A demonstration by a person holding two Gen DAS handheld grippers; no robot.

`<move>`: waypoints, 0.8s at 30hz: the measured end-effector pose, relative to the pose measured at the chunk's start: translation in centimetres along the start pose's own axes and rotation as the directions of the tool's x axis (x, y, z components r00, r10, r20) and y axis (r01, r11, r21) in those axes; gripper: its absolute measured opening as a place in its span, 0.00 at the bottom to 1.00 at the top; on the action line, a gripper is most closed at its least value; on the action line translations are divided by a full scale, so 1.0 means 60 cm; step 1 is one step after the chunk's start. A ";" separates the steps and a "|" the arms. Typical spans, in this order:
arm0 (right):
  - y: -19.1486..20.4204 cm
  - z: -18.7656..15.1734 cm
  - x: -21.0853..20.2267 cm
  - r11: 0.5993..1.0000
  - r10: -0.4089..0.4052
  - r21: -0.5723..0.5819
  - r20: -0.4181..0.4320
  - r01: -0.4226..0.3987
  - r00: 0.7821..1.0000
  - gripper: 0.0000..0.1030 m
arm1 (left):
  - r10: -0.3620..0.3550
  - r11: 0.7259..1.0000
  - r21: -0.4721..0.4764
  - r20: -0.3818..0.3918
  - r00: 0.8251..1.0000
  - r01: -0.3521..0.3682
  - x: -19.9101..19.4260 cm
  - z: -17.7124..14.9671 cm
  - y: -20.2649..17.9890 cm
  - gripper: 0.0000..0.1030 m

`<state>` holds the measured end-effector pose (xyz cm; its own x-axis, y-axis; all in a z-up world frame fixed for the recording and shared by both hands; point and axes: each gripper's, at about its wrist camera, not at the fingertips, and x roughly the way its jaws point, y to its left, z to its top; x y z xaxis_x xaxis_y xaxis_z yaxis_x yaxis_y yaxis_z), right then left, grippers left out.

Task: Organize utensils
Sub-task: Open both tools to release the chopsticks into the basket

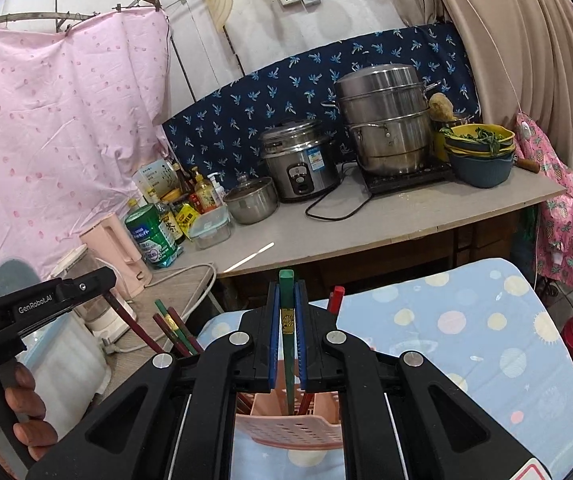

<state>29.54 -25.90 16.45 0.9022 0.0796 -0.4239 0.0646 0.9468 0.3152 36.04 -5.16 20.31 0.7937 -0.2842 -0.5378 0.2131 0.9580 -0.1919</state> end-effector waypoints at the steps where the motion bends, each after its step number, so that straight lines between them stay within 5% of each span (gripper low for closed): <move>1: -0.001 -0.003 0.002 1.000 -0.003 -0.003 -0.005 0.003 1.000 0.07 | 0.001 1.000 0.000 -0.003 1.000 -0.001 0.001 -0.003 0.001 0.07; 10: -0.005 -0.014 0.001 1.000 -0.010 -0.004 -0.023 0.010 1.000 0.11 | 0.021 1.000 0.011 0.001 1.000 -0.021 -0.002 -0.017 0.003 0.07; 14: -0.007 -0.015 -0.015 1.000 -0.013 -0.003 -0.007 0.013 1.000 0.11 | 0.037 0.999 0.029 0.010 0.999 -0.037 -0.013 -0.021 -0.004 0.22; 24: 0.001 -0.029 -0.068 1.000 -0.011 -0.021 0.010 0.011 1.000 0.15 | 0.061 0.995 0.076 0.032 0.998 -0.063 -0.053 -0.049 -0.019 0.35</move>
<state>25.13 -25.62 16.71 0.9056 0.0661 -0.4189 0.0656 0.9540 0.2924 31.60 -5.44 19.82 0.8232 -0.2242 -0.5215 0.2052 0.9741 -0.0950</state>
